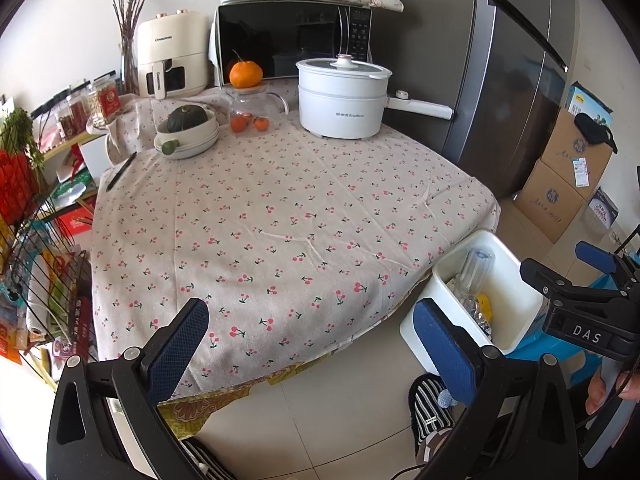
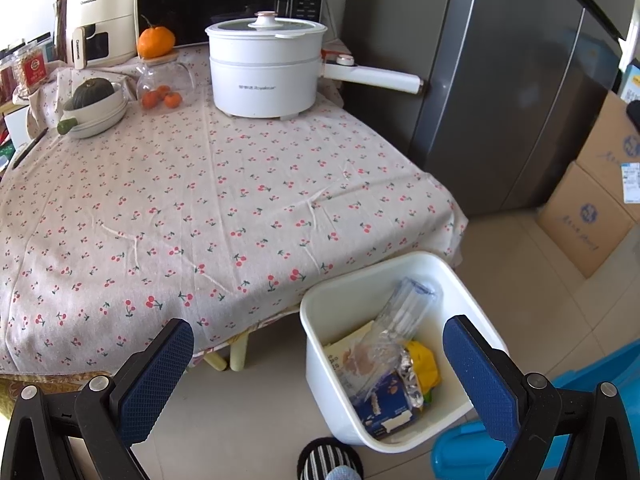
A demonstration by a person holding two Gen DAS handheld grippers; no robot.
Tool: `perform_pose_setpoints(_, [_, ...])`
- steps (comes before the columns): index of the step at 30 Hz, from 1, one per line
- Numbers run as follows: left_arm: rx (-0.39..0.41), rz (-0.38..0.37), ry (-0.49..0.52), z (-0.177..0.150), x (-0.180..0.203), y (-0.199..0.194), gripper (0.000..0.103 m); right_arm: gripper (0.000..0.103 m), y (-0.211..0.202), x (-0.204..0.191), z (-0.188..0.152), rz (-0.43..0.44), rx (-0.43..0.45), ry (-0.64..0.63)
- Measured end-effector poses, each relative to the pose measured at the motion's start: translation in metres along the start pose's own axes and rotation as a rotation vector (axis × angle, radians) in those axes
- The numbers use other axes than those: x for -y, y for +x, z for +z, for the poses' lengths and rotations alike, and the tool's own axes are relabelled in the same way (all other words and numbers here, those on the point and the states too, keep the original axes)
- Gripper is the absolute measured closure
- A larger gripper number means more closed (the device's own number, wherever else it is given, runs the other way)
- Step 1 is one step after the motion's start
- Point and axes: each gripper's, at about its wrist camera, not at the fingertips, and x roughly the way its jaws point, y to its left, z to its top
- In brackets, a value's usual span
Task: Collect trash
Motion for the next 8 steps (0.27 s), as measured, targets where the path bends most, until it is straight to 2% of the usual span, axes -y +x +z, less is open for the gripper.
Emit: perform_pose_setpoints(8, [0.008, -0.027, -0.016, 0.01, -0.002, -0.012, 0.0, 0.001, -0.009, 0.0, 0.006, -0.007, 0.015, 0.041])
